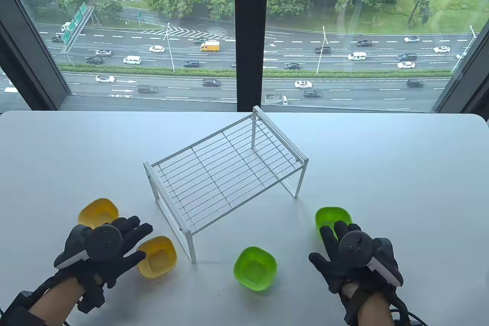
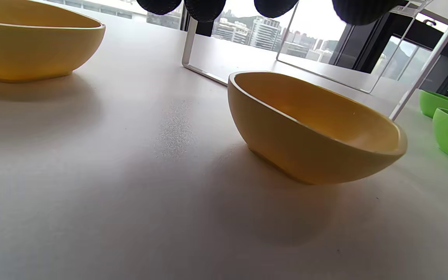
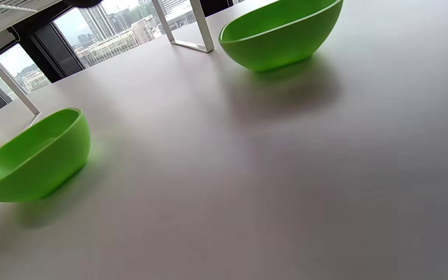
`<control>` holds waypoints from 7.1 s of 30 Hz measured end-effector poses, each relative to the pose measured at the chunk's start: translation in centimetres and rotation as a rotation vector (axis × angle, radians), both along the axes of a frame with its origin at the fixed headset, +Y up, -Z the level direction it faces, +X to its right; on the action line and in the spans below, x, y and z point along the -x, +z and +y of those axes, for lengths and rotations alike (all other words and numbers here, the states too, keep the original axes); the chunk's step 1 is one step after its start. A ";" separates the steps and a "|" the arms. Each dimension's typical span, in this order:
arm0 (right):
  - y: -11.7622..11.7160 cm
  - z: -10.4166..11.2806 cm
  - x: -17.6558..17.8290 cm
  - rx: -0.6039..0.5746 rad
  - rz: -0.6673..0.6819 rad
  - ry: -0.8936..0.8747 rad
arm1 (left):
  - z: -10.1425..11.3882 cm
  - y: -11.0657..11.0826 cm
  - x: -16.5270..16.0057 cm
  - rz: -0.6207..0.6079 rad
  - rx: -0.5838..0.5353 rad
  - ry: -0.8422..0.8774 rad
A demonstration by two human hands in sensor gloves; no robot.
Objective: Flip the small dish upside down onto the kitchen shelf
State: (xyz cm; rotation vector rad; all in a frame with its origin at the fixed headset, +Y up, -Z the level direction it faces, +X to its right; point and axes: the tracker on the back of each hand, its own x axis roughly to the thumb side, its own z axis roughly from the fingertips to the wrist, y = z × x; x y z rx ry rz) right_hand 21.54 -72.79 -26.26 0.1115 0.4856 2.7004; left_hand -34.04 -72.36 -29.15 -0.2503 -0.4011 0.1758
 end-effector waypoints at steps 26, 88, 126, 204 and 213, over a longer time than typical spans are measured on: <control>1.2 0.7 0.0 -0.001 0.040 -0.094 | -2.8 1.0 -3.2 -0.251 0.125 -0.149; 1.5 0.5 0.1 0.072 0.062 -0.221 | 2.8 3.0 -3.5 -0.276 -0.396 -0.139; 1.2 0.5 -0.8 0.048 0.048 -0.294 | 5.7 3.9 -0.7 -0.193 -0.474 0.144; 1.4 1.2 -0.6 0.024 0.077 -0.291 | 16.1 -3.3 -16.6 -0.320 -0.523 -0.069; 1.5 1.2 -0.6 0.028 0.084 -0.299 | 16.1 -5.7 -21.1 -0.315 -0.455 -0.246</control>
